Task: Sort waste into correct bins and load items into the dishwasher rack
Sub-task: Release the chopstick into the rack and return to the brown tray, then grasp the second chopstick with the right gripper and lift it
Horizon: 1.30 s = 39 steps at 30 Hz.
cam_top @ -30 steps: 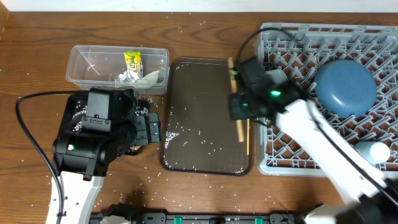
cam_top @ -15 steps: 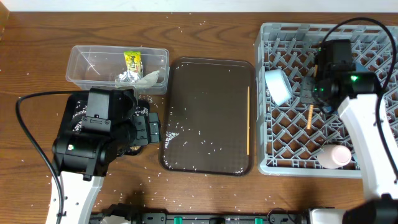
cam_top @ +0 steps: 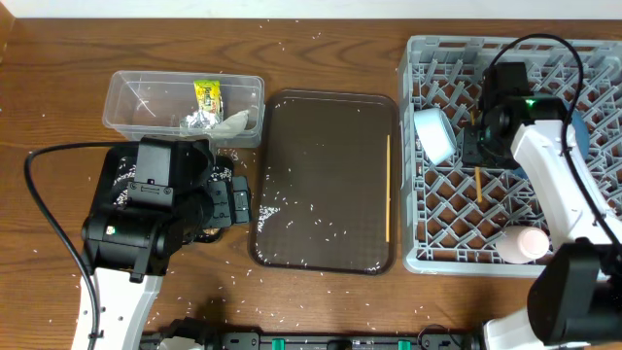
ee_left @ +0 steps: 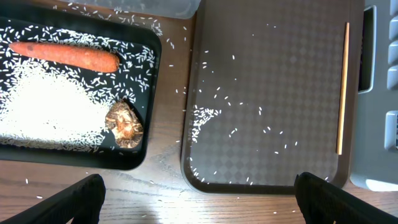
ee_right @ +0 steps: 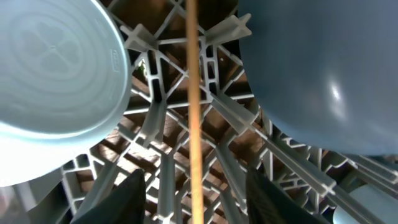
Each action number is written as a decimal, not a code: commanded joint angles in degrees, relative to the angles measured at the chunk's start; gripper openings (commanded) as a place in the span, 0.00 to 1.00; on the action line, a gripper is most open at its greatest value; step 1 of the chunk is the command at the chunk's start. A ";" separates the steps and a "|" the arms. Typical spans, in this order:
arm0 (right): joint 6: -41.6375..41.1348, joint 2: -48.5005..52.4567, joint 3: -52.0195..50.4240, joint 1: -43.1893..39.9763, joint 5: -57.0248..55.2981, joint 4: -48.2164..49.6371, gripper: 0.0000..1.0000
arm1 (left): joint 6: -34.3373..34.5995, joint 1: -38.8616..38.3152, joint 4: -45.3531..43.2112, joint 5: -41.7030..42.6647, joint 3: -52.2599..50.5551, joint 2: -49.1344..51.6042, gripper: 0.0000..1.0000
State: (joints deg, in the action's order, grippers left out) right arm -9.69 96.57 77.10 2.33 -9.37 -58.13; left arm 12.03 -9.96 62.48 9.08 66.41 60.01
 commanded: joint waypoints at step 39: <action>-28.83 21.27 1.07 27.98 3.61 4.11 0.45 | 0.33 0.28 0.07 0.37 0.26 0.17 0.98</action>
State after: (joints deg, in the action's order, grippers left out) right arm -38.15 115.96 78.30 30.24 -5.80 -53.52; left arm 12.03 -9.96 62.54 9.08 66.41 60.01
